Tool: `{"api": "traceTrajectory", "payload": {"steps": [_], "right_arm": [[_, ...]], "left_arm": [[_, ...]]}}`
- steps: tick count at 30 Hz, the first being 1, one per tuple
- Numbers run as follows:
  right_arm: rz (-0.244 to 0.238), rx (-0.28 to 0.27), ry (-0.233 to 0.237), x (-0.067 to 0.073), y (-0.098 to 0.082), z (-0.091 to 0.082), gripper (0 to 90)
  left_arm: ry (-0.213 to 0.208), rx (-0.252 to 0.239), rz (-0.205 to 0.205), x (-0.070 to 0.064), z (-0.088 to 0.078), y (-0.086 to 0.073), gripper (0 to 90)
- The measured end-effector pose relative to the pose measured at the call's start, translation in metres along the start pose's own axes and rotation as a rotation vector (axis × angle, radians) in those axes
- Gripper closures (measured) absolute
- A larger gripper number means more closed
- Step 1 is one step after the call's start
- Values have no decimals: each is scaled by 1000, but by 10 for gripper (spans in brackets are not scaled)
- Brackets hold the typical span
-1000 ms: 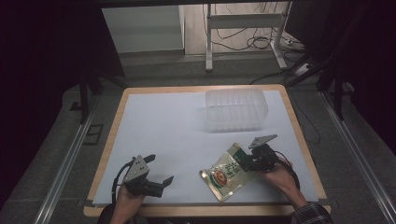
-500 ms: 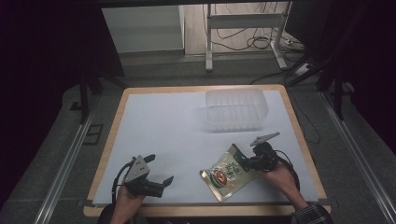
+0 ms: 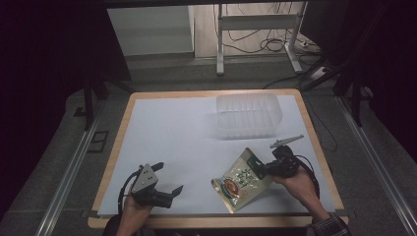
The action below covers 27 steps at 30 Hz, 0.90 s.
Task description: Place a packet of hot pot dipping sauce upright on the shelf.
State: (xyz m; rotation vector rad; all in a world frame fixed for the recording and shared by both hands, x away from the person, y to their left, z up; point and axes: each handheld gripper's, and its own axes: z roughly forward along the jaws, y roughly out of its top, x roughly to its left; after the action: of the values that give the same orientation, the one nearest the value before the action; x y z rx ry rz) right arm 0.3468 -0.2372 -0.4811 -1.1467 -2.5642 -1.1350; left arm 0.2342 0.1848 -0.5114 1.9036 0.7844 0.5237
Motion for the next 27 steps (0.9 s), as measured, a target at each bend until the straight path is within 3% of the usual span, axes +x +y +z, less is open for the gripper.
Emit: {"api": "traceTrajectory", "payload": {"steps": [14, 27], "right_arm": [[69, -45, 147, 15, 22, -24, 893], [109, -93, 179, 18, 37, -48, 894]], "left_arm": [[6, -1, 2, 0, 0, 0, 0], [1, 1, -3, 1, 1, 0, 0]]}}
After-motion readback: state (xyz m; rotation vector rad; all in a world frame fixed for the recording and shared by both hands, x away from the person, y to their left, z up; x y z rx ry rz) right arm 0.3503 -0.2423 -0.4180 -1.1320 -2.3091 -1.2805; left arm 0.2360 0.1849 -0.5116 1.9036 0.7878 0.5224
